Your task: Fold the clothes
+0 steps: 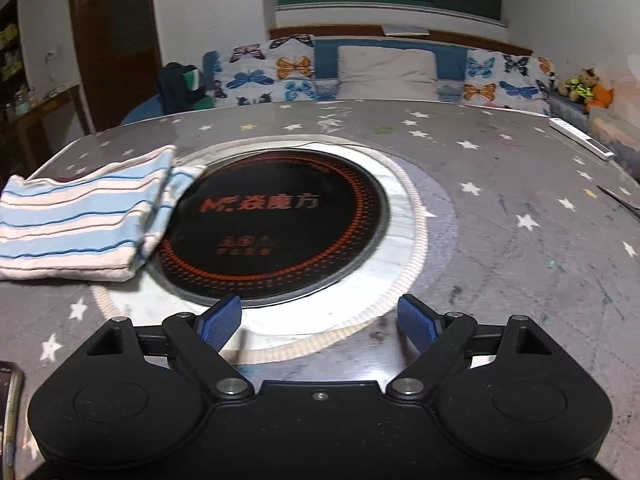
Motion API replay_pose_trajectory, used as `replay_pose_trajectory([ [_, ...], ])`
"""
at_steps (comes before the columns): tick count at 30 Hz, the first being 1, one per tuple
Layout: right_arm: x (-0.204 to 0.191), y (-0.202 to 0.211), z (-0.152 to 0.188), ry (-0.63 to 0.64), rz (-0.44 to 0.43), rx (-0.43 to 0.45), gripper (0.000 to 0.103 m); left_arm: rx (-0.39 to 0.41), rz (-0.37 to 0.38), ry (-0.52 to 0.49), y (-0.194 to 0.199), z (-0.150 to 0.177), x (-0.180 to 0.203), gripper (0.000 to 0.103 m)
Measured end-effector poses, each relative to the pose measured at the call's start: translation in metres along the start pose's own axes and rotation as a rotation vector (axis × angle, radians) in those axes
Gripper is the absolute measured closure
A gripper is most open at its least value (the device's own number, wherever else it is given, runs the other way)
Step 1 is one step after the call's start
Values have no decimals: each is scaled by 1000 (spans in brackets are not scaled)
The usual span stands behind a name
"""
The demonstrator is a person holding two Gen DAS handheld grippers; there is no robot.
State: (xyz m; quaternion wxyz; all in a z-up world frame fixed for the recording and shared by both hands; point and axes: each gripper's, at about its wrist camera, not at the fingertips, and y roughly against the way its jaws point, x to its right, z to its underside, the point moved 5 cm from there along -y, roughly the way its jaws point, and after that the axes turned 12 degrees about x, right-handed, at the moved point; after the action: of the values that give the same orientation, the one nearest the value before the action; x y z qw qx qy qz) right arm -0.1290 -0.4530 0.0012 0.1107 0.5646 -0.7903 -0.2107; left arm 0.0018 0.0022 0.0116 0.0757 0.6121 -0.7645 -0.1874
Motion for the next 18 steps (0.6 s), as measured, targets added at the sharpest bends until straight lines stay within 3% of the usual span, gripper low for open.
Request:
replay_pose_trajectory([
  [18, 62, -13, -1, -71, 171, 28, 3, 58, -145, -12, -1, 6, -24, 22],
])
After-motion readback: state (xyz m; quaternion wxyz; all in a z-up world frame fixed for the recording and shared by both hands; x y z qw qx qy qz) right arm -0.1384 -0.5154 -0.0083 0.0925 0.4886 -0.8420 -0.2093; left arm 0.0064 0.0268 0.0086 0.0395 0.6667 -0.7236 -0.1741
